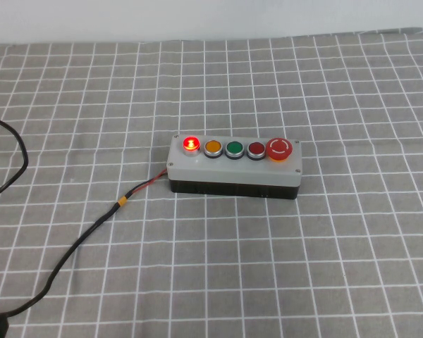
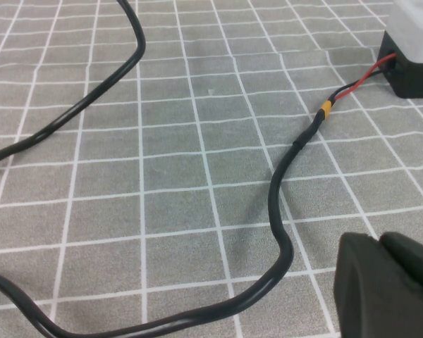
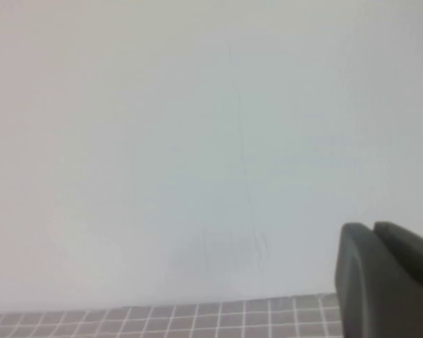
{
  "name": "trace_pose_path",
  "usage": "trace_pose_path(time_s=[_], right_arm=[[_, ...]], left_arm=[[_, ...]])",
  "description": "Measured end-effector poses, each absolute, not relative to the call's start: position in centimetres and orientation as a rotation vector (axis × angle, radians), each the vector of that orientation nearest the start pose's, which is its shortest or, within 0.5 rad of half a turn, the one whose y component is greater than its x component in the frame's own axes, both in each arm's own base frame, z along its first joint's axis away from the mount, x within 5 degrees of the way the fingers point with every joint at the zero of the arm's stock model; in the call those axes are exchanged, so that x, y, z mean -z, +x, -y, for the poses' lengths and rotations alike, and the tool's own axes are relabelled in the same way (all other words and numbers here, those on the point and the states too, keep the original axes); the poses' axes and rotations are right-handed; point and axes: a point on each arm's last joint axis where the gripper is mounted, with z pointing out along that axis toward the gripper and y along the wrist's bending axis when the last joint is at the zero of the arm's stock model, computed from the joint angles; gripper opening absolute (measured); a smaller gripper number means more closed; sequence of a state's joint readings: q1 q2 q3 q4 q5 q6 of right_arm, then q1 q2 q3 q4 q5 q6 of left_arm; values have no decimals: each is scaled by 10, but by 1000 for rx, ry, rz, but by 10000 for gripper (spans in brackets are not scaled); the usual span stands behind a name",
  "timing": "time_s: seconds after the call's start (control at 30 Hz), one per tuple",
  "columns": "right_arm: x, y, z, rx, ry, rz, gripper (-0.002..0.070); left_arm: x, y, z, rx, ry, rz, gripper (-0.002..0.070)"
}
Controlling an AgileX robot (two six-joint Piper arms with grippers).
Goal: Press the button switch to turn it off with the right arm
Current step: Press the button to turn off
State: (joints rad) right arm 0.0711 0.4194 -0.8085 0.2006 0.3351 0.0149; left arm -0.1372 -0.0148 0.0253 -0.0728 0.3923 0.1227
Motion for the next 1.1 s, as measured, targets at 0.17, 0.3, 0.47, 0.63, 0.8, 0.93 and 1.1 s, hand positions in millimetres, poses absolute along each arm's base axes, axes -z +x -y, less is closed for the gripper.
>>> trace_pose_path(time_s=[0.17, 0.3, 0.47, 0.63, 0.8, 0.93, 1.1], right_arm=[[-419, 95, -14, -391, 128, -1470, -16], [-411, 125, -17, -424, 167, -1547, -16], [-398, 157, -23, -348, 55, -1731, -16], [-398, 190, -34, -329, -126, -1950, -16], [-408, 216, -50, -380, -264, -2062, -16], [-408, 237, -74, -436, -393, -2125, -16], [-388, 263, -113, -508, -533, -2205, -16]], left_arm=[[-170, 51, 10, 82, 200, -1876, -3], [-170, 51, 10, 82, 200, -1876, -3], [-170, 51, 10, 82, 200, -1876, -3], [-170, 51, 10, 82, 200, -1876, -3], [-170, 51, 10, 82, 200, -1876, -3], [-170, 51, 10, 82, 200, -1876, -3], [-170, 51, 10, 82, 200, -1876, -3]])
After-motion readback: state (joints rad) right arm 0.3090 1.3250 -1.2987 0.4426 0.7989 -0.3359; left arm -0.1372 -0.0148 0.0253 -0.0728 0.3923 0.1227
